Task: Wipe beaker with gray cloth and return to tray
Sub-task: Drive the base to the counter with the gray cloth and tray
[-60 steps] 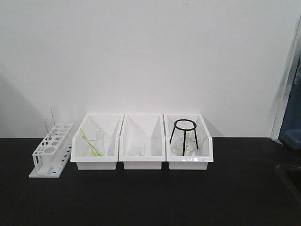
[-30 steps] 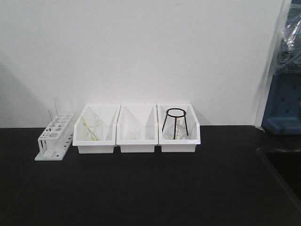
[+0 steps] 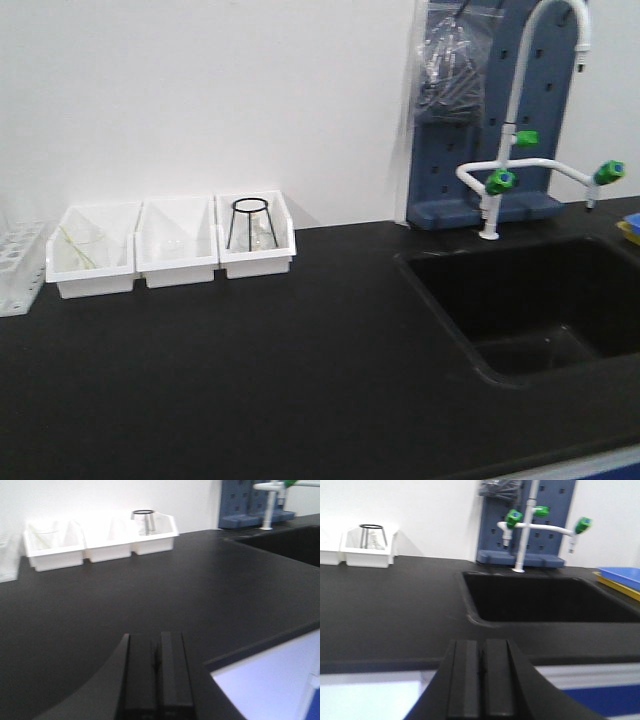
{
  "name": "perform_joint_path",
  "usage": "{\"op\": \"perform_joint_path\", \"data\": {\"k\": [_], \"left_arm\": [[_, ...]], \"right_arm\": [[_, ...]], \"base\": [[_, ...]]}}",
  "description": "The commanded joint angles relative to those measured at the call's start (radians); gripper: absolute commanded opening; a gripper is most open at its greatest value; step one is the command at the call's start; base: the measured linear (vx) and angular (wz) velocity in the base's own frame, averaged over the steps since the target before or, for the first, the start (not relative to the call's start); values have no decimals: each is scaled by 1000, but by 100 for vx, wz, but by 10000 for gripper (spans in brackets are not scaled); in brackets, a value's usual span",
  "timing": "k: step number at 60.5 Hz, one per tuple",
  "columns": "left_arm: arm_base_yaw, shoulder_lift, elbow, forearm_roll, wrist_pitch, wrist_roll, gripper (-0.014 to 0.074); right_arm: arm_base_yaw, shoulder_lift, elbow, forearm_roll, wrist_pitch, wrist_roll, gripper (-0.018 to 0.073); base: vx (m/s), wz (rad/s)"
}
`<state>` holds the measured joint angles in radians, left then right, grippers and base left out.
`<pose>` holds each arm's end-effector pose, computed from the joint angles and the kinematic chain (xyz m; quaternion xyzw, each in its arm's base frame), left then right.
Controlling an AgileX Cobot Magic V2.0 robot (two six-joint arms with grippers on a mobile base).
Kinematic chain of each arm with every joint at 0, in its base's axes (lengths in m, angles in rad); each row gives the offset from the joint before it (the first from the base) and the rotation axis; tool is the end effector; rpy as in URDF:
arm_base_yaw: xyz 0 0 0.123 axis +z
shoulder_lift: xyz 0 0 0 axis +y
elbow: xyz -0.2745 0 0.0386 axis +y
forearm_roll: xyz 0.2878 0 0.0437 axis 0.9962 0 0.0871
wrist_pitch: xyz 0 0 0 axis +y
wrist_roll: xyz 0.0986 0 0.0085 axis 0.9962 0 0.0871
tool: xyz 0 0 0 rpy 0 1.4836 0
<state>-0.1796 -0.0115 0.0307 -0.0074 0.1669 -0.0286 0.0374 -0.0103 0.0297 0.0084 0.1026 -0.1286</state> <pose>0.1103 -0.0202 0.1867 0.0536 0.7393 -0.0726 0.6673 0.1125 0.0043 0.1933 -0.0569 0.7170 -0.0285 0.6941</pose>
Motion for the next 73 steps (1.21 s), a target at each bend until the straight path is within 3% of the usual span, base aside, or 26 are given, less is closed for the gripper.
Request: {"op": "perform_joint_path", "data": {"k": [1, 73], "left_arm": [[0, -13, -7, -5, -84, -9, -6], [0, -13, -7, -5, -84, -9, -6]], "right_arm": [[-2, -10, 15, -8, -80, -8, -5], [-2, -10, 15, -8, -80, -8, -5]], "base": [[-33, -48], [-23, -67]]}}
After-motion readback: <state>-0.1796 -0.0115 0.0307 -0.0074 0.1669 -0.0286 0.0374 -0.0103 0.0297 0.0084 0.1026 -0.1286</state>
